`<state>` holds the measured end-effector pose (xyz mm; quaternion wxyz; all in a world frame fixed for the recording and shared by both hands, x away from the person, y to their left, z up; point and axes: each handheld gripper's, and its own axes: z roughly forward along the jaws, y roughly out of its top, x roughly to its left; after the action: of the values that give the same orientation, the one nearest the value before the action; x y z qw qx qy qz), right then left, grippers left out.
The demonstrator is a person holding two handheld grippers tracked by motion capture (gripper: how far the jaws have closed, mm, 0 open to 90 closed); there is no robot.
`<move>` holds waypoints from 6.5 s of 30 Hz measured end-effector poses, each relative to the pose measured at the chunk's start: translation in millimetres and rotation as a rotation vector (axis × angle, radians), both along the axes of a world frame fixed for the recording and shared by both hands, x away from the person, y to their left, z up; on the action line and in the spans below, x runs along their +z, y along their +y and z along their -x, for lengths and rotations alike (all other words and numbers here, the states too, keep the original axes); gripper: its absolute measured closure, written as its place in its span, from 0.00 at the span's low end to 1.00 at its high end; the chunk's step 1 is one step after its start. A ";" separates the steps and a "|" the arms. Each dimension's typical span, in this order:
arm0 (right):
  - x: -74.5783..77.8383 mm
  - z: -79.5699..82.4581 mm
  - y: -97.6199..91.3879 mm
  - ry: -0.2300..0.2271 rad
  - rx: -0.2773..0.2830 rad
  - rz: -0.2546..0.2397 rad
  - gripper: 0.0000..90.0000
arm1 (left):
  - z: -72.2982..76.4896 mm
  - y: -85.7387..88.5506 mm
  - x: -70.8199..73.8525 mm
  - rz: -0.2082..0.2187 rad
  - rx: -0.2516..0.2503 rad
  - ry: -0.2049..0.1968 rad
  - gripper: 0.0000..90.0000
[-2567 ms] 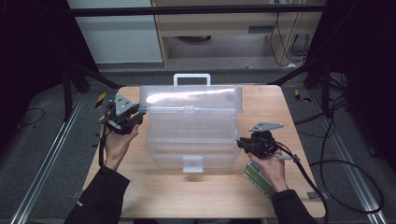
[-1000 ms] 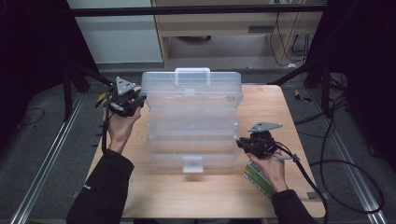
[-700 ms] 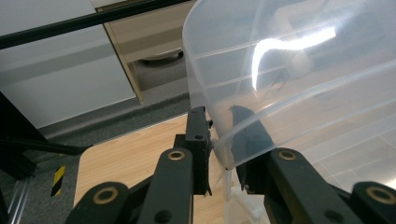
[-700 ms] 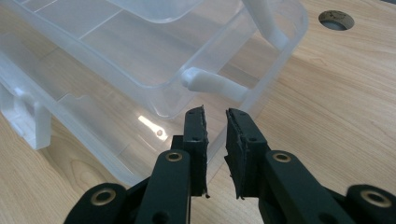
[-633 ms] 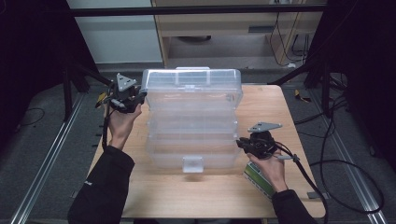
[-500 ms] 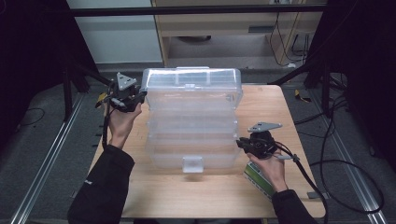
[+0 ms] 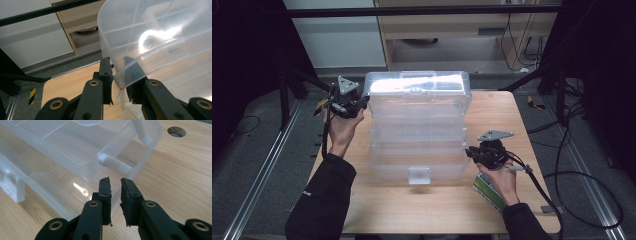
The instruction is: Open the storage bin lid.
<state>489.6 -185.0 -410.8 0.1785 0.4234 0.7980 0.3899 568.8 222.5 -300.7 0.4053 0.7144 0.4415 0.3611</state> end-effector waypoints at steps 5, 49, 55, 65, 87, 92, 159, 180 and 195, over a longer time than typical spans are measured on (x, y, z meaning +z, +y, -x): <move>-0.3 -0.6 -0.1 0.002 -0.004 -0.003 0.87 | -3.9 -1.8 1.6 -0.010 0.008 -0.002 0.84; -2.0 -5.1 3.0 0.039 -0.037 -0.008 0.81 | -47.1 -8.1 9.4 -0.019 0.059 -0.025 0.93; -1.9 -5.2 2.9 0.041 -0.035 -0.009 0.81 | -56.6 -8.5 10.7 -0.014 0.064 -0.005 0.93; -1.8 -5.5 2.7 0.041 -0.033 -0.007 0.81 | -68.7 -10.6 10.4 -0.011 0.077 0.008 0.93; -1.9 -5.5 2.7 0.039 -0.028 -0.008 0.81 | -97.3 -14.2 4.1 -0.007 0.100 0.026 0.93; -1.9 -5.4 2.7 0.038 -0.029 -0.006 0.81 | -103.3 -15.7 2.1 -0.003 0.112 0.031 0.93; -1.3 -4.3 0.7 0.028 -0.012 -0.014 0.83 | 70.8 34.2 -89.4 0.083 -0.078 0.200 0.67; -3.1 -3.8 1.8 0.019 -0.024 -0.018 0.82 | 76.9 9.0 -120.0 -0.024 -0.110 0.322 0.67; -2.6 0.3 3.4 0.022 -0.030 -0.013 0.82 | 82.6 7.7 -119.4 -0.033 -0.093 0.316 0.68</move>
<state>489.3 -181.6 -413.4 0.1729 0.4408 0.7909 0.3877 486.2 230.2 -420.0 0.3353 0.7884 0.4605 0.2323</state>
